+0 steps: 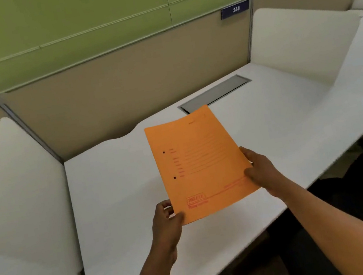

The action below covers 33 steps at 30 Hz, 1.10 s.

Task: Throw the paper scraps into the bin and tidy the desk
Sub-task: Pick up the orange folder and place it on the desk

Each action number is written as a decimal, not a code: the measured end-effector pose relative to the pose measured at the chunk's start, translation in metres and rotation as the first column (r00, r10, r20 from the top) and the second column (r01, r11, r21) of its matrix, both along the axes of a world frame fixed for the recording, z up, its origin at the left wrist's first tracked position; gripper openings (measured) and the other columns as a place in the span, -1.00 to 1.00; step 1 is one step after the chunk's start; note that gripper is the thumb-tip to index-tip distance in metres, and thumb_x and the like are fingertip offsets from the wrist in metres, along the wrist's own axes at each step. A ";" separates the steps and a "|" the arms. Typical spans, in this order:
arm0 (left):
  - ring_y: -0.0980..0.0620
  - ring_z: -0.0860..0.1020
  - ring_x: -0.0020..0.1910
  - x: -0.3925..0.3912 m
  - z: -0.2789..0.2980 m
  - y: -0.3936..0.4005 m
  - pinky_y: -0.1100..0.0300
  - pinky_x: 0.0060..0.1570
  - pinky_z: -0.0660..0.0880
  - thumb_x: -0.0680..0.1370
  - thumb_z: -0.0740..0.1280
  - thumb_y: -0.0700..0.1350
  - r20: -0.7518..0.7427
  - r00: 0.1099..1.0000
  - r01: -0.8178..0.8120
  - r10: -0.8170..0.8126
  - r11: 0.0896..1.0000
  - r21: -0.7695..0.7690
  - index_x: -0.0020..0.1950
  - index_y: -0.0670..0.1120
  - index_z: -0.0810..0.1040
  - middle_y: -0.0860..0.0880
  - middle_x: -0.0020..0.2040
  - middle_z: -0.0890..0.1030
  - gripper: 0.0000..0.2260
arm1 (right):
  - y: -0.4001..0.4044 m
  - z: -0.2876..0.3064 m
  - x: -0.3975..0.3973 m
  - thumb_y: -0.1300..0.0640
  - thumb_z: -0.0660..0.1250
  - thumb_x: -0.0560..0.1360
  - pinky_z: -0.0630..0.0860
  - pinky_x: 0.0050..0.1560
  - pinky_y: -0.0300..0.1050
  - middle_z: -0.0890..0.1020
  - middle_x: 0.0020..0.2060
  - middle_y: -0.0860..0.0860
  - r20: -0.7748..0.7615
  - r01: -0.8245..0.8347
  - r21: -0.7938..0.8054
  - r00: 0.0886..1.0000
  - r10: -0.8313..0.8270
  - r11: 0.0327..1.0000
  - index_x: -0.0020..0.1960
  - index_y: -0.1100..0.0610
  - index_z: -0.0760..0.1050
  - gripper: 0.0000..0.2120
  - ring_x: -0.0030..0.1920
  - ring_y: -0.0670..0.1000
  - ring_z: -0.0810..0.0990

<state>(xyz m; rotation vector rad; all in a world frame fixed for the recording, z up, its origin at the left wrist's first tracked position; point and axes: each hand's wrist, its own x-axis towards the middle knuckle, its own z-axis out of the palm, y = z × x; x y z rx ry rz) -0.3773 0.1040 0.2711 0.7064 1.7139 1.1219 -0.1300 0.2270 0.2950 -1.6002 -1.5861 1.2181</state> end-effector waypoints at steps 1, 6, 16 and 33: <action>0.05 0.58 0.03 -0.005 -0.004 0.018 0.15 -0.12 0.51 0.51 0.32 -0.33 -0.038 0.999 0.000 0.000 1.000 -0.002 0.10 0.03 0.44 -0.01 0.11 0.59 -0.70 | 0.022 -0.003 -0.007 0.40 0.14 0.44 0.49 0.13 0.00 0.46 0.35 -0.01 0.021 -0.003 0.004 1.000 0.003 1.000 0.54 -0.02 0.19 -0.28 0.20 0.06 0.49; 0.04 0.57 -0.03 -0.032 -0.034 0.113 0.18 -0.17 0.46 0.49 0.41 -0.21 -0.180 0.982 0.049 -0.061 0.996 -0.070 0.06 0.08 0.43 0.11 0.08 0.57 -0.73 | 0.138 -0.027 -0.044 0.37 0.16 0.46 0.48 0.15 0.06 0.49 0.35 0.09 0.163 -0.037 -0.017 0.986 0.040 0.999 0.55 -0.01 0.18 -0.30 0.20 0.15 0.51; 0.09 0.57 -0.15 -0.074 -0.098 0.229 0.17 -0.22 0.45 0.43 0.49 -0.14 -0.257 0.959 0.046 -0.122 0.958 -0.282 -0.02 0.07 0.40 0.06 -0.12 0.59 -0.71 | 0.272 -0.095 -0.102 0.37 0.19 0.47 0.44 0.27 0.11 0.50 0.33 0.11 0.287 -0.098 -0.186 0.946 0.150 0.978 0.54 0.06 0.20 -0.33 0.27 0.19 0.49; -0.13 0.29 0.47 -0.092 -0.180 0.256 -0.22 0.27 0.33 0.46 0.15 0.41 -0.807 0.489 0.187 -0.330 0.944 -0.273 0.50 -0.05 0.33 -0.01 0.53 0.30 -0.25 | 0.276 -0.205 -0.129 -0.32 0.04 0.54 -0.04 0.50 0.09 0.02 0.58 0.03 0.670 -0.317 0.050 0.714 0.204 0.947 0.59 0.05 -0.03 -0.24 0.57 0.10 -0.03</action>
